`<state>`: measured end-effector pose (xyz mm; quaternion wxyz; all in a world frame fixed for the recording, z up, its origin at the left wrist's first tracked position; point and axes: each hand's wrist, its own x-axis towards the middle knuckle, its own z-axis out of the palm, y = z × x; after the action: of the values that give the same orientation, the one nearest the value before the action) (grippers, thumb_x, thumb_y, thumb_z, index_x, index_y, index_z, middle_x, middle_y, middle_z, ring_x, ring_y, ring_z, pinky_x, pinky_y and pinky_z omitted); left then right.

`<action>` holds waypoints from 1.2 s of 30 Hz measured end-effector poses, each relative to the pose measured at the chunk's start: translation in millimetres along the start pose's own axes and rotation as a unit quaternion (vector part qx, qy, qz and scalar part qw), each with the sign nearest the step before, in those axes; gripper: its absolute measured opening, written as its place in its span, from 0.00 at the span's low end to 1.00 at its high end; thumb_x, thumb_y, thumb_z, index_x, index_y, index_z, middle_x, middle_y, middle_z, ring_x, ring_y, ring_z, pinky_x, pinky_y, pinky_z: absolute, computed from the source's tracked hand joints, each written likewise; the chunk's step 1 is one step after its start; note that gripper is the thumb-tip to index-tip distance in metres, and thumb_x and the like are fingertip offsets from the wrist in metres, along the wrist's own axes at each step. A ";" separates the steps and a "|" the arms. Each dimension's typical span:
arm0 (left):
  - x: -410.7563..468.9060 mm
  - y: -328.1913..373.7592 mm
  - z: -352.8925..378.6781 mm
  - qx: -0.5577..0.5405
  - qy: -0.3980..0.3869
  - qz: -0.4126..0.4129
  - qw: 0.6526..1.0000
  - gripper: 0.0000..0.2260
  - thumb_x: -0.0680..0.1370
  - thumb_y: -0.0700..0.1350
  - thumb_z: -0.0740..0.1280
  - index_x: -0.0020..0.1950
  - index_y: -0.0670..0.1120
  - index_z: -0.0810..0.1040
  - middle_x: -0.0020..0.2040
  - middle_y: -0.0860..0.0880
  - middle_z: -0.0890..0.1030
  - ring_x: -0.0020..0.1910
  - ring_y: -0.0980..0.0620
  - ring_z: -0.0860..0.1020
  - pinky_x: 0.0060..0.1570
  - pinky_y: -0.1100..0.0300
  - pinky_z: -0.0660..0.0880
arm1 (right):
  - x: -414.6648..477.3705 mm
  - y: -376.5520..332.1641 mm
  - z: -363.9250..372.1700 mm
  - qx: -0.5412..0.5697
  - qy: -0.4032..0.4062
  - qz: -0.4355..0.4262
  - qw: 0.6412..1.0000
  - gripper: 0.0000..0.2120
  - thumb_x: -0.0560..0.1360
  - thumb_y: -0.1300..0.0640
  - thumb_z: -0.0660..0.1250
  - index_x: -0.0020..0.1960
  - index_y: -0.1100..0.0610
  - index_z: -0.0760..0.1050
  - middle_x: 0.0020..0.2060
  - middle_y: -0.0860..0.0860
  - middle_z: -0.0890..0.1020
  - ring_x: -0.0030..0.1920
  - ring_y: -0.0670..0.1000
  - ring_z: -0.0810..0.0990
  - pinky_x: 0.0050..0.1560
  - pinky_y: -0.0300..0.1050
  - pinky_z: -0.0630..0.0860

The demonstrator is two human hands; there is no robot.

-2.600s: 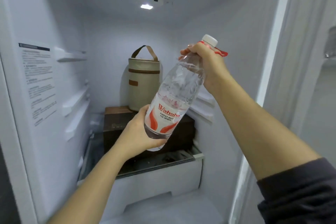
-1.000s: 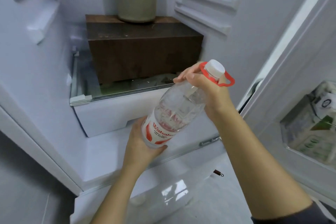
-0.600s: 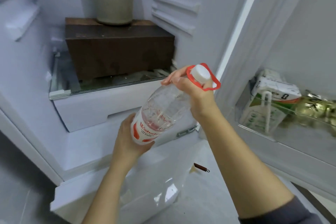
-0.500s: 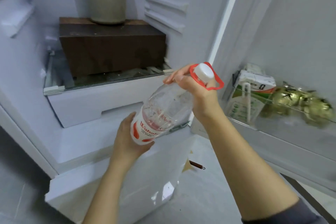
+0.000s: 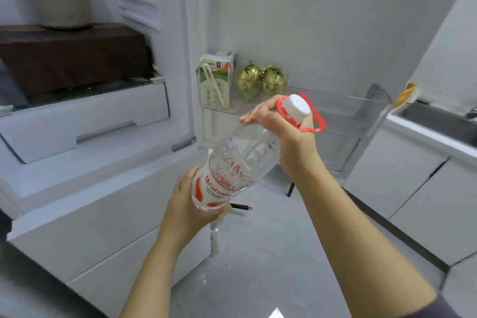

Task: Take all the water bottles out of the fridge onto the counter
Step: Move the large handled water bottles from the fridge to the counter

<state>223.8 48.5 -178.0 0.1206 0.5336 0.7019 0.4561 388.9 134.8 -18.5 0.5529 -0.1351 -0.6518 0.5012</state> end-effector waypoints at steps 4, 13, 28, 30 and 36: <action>-17.8 30.2 34.3 -0.002 -0.036 0.031 0.999 0.44 0.59 0.53 0.83 0.71 0.56 0.66 0.63 0.59 0.73 0.61 0.57 0.73 0.55 0.59 0.76 | -33.1 -29.7 -43.6 -0.027 0.056 0.006 0.998 0.01 0.67 0.65 0.66 0.37 0.63 0.76 0.33 0.53 0.84 0.40 0.53 0.83 0.47 0.41 0.77; -19.3 85.3 119.2 -0.045 -0.142 0.081 0.985 0.43 0.58 0.49 0.83 0.68 0.59 0.65 0.63 0.58 0.73 0.62 0.55 0.74 0.60 0.54 0.75 | -70.1 -63.7 -137.2 -0.084 0.165 0.005 0.983 0.02 0.69 0.62 0.68 0.39 0.59 0.80 0.37 0.55 0.85 0.43 0.56 0.85 0.49 0.43 0.79; 24.3 173.7 279.6 -0.147 -0.343 0.078 0.925 0.39 0.61 0.47 0.81 0.63 0.68 0.64 0.59 0.64 0.72 0.56 0.61 0.75 0.45 0.71 0.72 | -68.7 -62.7 -296.6 -0.200 0.324 0.064 0.923 0.04 0.68 0.61 0.67 0.39 0.61 0.79 0.37 0.55 0.85 0.43 0.53 0.85 0.48 0.39 0.78; 27.1 182.9 295.7 -0.151 -0.363 0.085 0.916 0.38 0.61 0.46 0.80 0.63 0.66 0.65 0.58 0.64 0.72 0.56 0.58 0.76 0.45 0.68 0.75 | -70.6 -63.5 -314.0 -0.213 0.342 0.067 0.913 0.06 0.69 0.61 0.67 0.40 0.63 0.79 0.37 0.55 0.85 0.43 0.53 0.85 0.48 0.38 0.78; 29.4 203.6 336.0 -0.143 -0.414 0.118 0.891 0.39 0.60 0.49 0.81 0.66 0.63 0.66 0.57 0.63 0.73 0.55 0.56 0.77 0.50 0.62 0.79 | -79.1 -68.6 -350.9 -0.212 0.388 0.072 0.894 0.03 0.67 0.62 0.67 0.36 0.58 0.79 0.35 0.55 0.85 0.41 0.53 0.84 0.47 0.38 0.77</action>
<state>562.6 248.6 -198.6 0.4211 0.7296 0.4474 0.3002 743.2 222.2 -49.6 0.6827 -0.4794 -0.4643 0.2975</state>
